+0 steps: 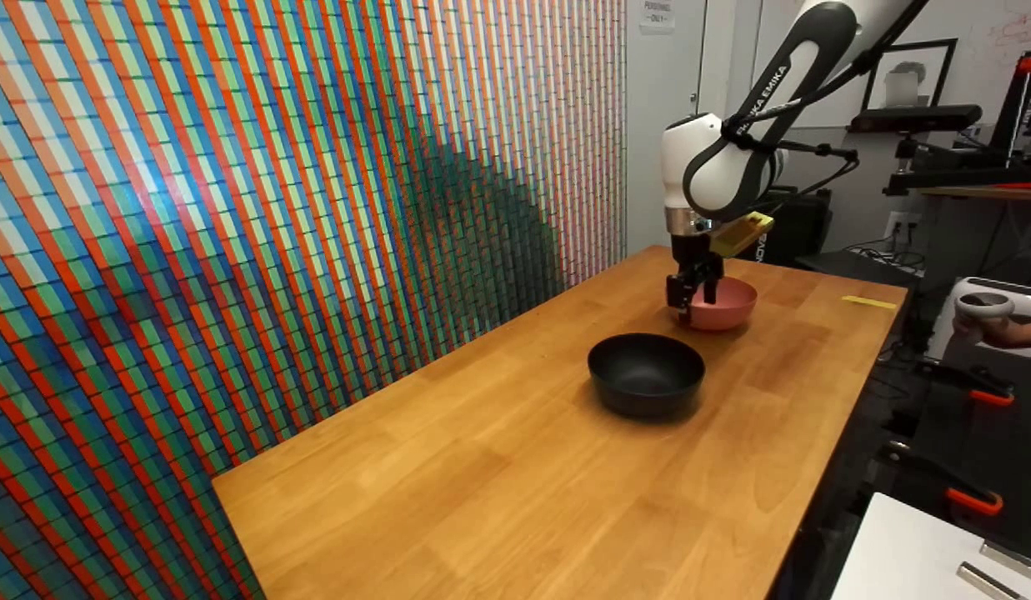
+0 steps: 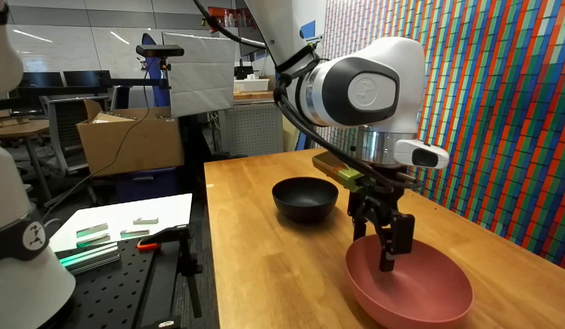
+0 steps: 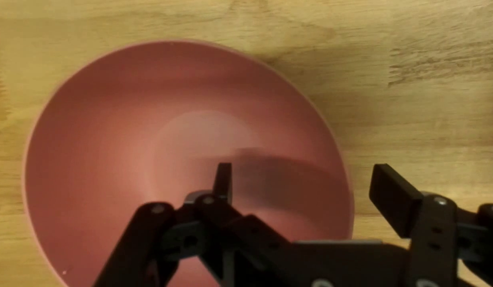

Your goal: Put the pink bowl on top of the black bowl

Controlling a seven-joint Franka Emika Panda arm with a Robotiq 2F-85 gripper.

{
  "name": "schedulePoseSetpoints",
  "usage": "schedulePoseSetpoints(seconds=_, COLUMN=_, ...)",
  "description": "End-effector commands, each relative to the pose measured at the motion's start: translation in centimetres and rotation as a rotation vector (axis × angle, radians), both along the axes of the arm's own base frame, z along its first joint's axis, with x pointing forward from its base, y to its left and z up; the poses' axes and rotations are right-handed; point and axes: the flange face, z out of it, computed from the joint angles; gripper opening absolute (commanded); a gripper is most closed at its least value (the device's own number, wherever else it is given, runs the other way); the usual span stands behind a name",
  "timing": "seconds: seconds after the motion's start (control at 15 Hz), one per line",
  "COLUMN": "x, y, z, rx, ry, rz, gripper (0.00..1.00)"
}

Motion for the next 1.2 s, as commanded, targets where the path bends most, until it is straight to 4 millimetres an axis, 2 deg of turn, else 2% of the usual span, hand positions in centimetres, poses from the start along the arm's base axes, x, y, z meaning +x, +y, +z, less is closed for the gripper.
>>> schedulePoseSetpoints(seconds=0.0, x=0.6, y=1.0, z=-0.3, rx=-0.023, ry=-0.026, rz=0.008, gripper=0.58)
schedulePoseSetpoints(seconds=0.4, x=0.7, y=1.2, z=0.3, rx=-0.031, ry=-0.034, rz=0.012, gripper=0.11)
schedulePoseSetpoints(seconds=0.53, x=0.7, y=1.0, z=0.3, rx=-0.031, ry=-0.031, rz=0.008, gripper=0.04)
schedulePoseSetpoints(seconds=0.67, x=0.7, y=1.3, z=1.2, rx=-0.019, ry=-0.037, rz=0.020, gripper=0.01)
schedulePoseSetpoints(seconds=0.73, x=0.7, y=1.7, z=2.2, rx=-0.006, ry=-0.046, rz=0.028, gripper=0.06)
schedulePoseSetpoints(seconds=0.8, x=0.7, y=2.4, z=3.4, rx=0.002, ry=-0.061, rz=0.043, gripper=0.06)
schedulePoseSetpoints(seconds=1.0, x=0.9, y=5.6, z=7.2, rx=0.027, ry=-0.117, rz=0.109, gripper=0.07)
schedulePoseSetpoints(seconds=1.13, x=0.6, y=8.4, z=9.6, rx=0.041, ry=-0.158, rz=0.173, gripper=0.07)
